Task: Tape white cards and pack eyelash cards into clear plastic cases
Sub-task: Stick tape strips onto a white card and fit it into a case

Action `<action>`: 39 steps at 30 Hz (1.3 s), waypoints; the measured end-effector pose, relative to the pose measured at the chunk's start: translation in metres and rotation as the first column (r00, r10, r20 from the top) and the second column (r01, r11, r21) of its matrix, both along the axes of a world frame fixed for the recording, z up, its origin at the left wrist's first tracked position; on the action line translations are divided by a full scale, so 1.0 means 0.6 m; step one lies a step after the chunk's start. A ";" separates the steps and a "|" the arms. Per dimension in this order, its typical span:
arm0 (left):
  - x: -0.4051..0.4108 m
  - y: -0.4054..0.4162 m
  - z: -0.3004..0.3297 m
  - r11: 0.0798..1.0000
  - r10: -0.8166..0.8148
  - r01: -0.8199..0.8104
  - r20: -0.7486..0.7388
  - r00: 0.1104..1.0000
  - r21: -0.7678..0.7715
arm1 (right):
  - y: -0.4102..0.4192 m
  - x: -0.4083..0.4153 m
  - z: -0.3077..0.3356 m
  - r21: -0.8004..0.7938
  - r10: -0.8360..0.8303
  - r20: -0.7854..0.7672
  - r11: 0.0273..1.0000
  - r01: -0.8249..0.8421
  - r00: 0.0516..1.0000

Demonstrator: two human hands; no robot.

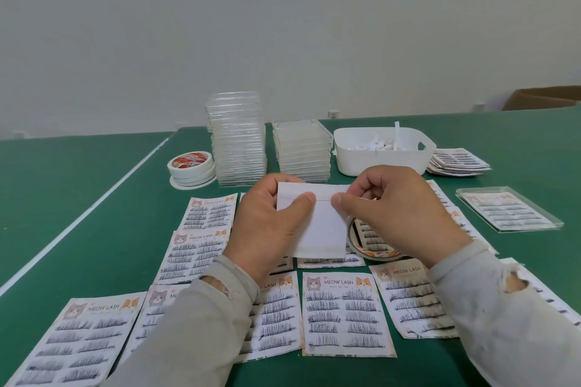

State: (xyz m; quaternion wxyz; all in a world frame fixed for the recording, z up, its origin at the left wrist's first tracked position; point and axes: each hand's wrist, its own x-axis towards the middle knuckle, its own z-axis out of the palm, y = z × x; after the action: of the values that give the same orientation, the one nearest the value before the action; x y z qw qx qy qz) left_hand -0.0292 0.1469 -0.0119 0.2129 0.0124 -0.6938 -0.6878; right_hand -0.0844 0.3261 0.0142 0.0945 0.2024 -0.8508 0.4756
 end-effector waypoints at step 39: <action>0.028 -0.003 0.045 0.561 0.125 -0.148 -0.092 0.988 -0.814 | -0.017 0.037 0.003 0.181 0.116 -0.187 0.980 -0.082 0.975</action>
State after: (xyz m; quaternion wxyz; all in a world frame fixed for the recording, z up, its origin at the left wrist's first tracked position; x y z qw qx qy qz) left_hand -0.0121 0.1453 0.0151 0.2553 -0.0420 -0.9272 -0.2708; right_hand -0.0624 0.3160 0.0159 0.1363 0.2982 -0.8640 0.3822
